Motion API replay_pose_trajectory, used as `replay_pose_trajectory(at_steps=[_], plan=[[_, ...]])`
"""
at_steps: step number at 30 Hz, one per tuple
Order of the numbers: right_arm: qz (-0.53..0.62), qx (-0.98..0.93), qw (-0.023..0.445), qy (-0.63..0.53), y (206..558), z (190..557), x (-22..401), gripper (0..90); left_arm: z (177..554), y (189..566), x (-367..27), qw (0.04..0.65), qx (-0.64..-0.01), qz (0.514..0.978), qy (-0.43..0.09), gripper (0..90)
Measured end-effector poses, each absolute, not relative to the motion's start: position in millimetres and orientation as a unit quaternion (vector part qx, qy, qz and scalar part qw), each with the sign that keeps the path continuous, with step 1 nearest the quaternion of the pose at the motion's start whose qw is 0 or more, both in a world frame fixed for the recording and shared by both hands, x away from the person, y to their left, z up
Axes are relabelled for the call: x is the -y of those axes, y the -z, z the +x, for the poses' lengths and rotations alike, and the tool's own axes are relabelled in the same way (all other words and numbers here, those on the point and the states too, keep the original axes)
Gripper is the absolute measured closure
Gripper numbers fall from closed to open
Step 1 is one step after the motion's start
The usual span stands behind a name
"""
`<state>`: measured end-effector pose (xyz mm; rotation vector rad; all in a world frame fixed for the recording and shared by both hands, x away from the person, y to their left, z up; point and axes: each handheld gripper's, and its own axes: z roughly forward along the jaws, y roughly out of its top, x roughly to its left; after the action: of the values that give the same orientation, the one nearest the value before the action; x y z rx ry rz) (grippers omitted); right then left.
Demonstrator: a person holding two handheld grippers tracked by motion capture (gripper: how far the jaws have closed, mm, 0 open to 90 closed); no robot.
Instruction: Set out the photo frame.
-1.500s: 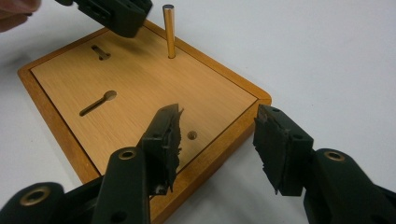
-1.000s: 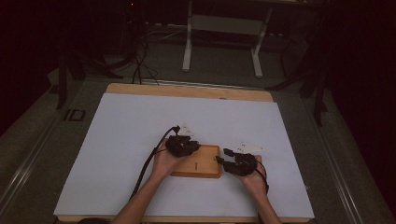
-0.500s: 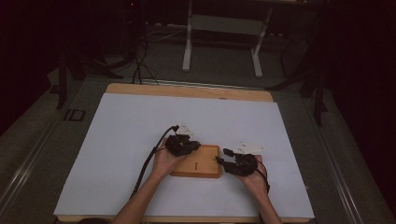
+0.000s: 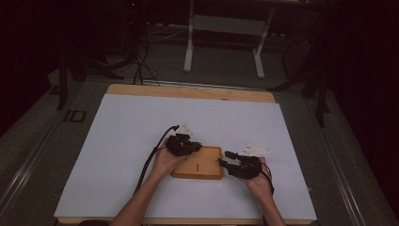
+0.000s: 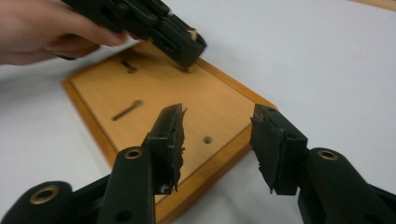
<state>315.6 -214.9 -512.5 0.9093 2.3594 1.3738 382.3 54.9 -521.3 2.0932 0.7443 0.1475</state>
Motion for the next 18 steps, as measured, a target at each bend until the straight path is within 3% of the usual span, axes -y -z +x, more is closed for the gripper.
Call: replay_pose_trajectory(at_steps=[18], plan=[[0.280,-0.828,0.116,-0.472,511.3,302.4,214.8,47.7,394.5,523.2,-60.2,0.456,-0.304,0.836,-0.013,84.7]])
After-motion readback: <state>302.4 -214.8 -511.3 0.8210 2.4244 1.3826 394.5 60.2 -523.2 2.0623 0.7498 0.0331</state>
